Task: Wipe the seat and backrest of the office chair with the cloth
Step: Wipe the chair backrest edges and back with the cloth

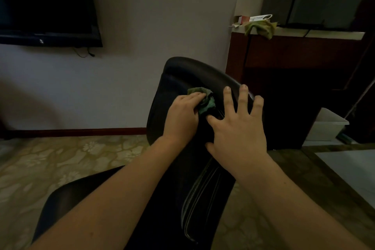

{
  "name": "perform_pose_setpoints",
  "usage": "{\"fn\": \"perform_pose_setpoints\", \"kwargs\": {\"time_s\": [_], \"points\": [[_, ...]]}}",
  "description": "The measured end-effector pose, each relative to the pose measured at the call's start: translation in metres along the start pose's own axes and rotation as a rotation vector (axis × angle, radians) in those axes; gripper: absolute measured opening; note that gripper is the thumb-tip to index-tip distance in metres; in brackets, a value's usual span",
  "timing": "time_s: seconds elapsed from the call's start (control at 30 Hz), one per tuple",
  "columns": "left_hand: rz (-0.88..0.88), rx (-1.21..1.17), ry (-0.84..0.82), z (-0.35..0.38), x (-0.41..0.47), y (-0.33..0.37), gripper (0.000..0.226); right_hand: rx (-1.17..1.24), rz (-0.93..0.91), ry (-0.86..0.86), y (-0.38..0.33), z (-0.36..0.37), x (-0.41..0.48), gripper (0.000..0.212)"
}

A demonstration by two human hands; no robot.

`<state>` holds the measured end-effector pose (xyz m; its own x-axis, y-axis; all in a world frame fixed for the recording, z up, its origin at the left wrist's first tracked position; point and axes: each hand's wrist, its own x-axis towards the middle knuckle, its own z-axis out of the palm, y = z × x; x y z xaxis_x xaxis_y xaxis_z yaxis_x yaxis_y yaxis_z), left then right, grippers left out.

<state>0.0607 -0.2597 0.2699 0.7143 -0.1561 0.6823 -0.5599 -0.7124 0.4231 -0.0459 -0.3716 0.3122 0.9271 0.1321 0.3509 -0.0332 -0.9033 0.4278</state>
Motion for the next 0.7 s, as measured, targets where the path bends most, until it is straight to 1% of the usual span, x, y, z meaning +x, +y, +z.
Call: {"fn": "perform_pose_setpoints", "kwargs": {"time_s": [0.03, 0.1, 0.2, 0.3, 0.43, 0.57, 0.63, 0.7], "points": [[0.011, 0.032, -0.016, -0.002, 0.006, -0.003, 0.043, -0.004, 0.001, 0.000, -0.001, -0.001, -0.002, 0.055], [-0.021, 0.059, -0.022, -0.005, 0.018, -0.006, 0.042, -0.007, -0.007, -0.006, -0.001, -0.003, -0.005, 0.058], [-0.108, 0.035, -0.029, -0.003, 0.028, -0.003, 0.043, -0.004, -0.023, -0.015, 0.004, -0.003, -0.006, 0.060], [-0.131, -0.016, -0.005, 0.002, 0.023, 0.003, 0.043, -0.002, -0.029, -0.019, 0.007, -0.001, -0.004, 0.060], [0.000, -0.052, 0.028, 0.002, -0.003, 0.007, 0.042, 0.004, -0.031, -0.014, 0.006, -0.002, -0.001, 0.056], [0.108, -0.027, -0.011, -0.009, -0.007, -0.003, 0.043, 0.014, -0.048, -0.009, 0.007, -0.004, 0.002, 0.053], [0.116, 0.017, -0.039, -0.011, 0.004, -0.008, 0.043, 0.046, -0.032, -0.008, 0.007, -0.003, 0.005, 0.051], [0.089, 0.039, -0.045, -0.010, 0.017, -0.013, 0.043, 0.079, -0.001, -0.011, 0.006, -0.002, 0.007, 0.052]]}}
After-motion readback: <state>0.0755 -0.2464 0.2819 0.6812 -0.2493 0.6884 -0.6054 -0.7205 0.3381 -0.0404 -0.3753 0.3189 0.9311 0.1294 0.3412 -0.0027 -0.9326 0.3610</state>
